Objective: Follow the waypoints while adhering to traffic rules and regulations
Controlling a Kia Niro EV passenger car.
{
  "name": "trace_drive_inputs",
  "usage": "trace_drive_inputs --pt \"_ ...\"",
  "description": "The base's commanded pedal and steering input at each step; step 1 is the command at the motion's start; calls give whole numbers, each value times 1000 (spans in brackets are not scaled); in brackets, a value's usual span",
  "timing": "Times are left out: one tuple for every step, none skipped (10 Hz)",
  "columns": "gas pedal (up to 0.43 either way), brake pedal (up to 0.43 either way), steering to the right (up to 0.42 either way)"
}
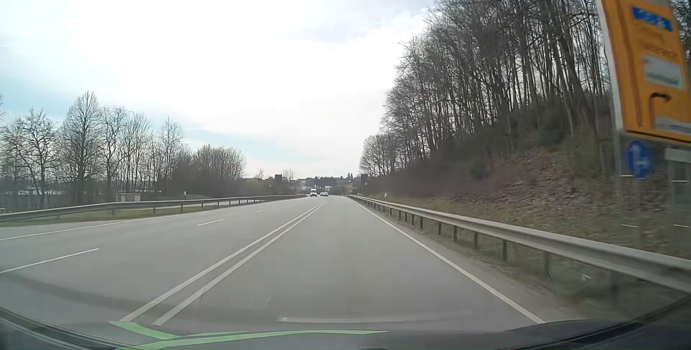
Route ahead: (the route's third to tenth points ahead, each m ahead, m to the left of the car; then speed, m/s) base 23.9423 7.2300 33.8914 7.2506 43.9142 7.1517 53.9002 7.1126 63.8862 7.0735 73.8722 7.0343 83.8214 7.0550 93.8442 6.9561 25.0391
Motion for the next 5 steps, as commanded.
trace_drive_inputs --pt "169 0 1" --pt "169 0 1" --pt "169 0 1" --pt "169 0 1" --pt "169 0 1"
